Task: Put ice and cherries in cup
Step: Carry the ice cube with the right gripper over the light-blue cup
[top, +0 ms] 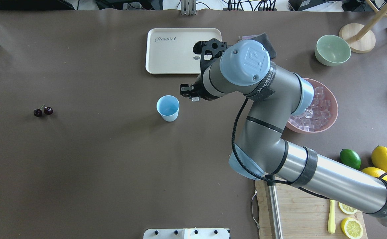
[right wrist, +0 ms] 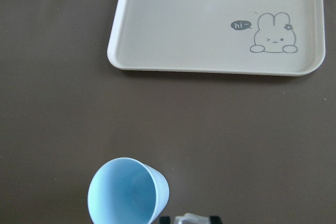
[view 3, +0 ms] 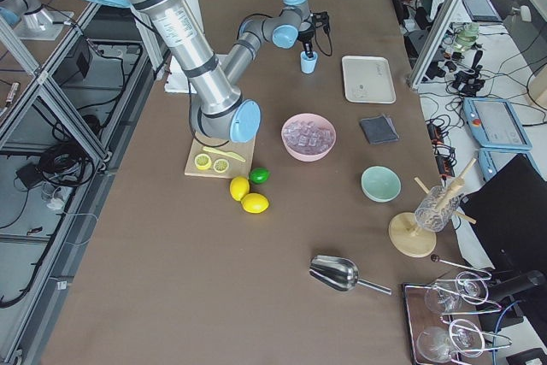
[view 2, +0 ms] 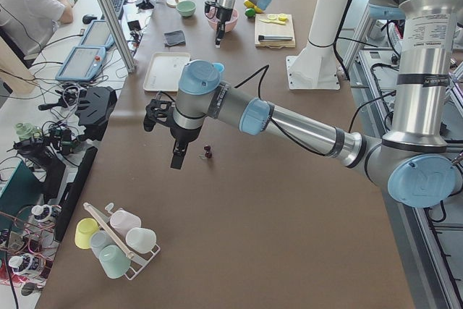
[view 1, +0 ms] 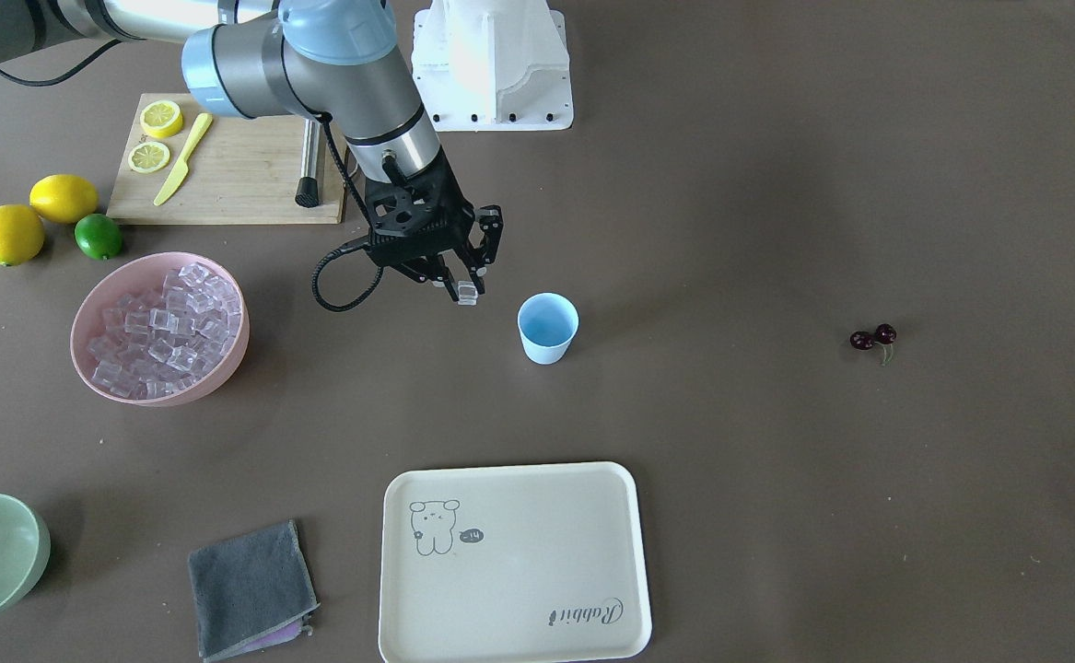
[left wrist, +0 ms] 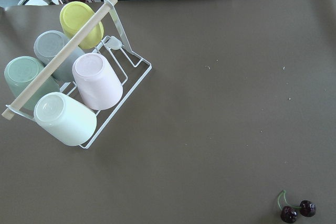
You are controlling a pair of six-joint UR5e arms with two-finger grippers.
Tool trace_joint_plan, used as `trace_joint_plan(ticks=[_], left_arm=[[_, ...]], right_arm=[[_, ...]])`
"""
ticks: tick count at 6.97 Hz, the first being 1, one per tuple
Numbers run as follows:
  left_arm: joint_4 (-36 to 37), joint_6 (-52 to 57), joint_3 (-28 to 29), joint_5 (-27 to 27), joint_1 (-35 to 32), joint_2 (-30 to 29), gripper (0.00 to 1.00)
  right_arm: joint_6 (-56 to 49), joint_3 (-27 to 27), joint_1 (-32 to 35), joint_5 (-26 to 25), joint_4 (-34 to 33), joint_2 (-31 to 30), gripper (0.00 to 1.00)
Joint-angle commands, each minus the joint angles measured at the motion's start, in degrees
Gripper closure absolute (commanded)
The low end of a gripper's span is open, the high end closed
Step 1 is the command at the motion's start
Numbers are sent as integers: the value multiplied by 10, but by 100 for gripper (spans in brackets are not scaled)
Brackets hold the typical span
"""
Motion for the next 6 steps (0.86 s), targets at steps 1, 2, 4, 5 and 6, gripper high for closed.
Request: trace_joint_plan(ticks=[1, 2, 4, 5, 6], left_arm=[[0, 0, 0, 0, 0, 2, 2], [0, 0, 1, 0, 0, 2, 2], [0, 0, 3, 0, 0, 2, 2], [0, 0, 3, 0, 0, 2, 2], [0, 1, 5, 0, 0, 2, 2]], right_arm=[[5, -77, -11, -15, 83, 39, 100], [5, -88, -15, -16, 104, 41, 100], [4, -96, -21, -16, 111, 47, 100], [4, -108, -23, -15, 117, 60, 100], [0, -123, -25, -15, 119, 67, 100]])
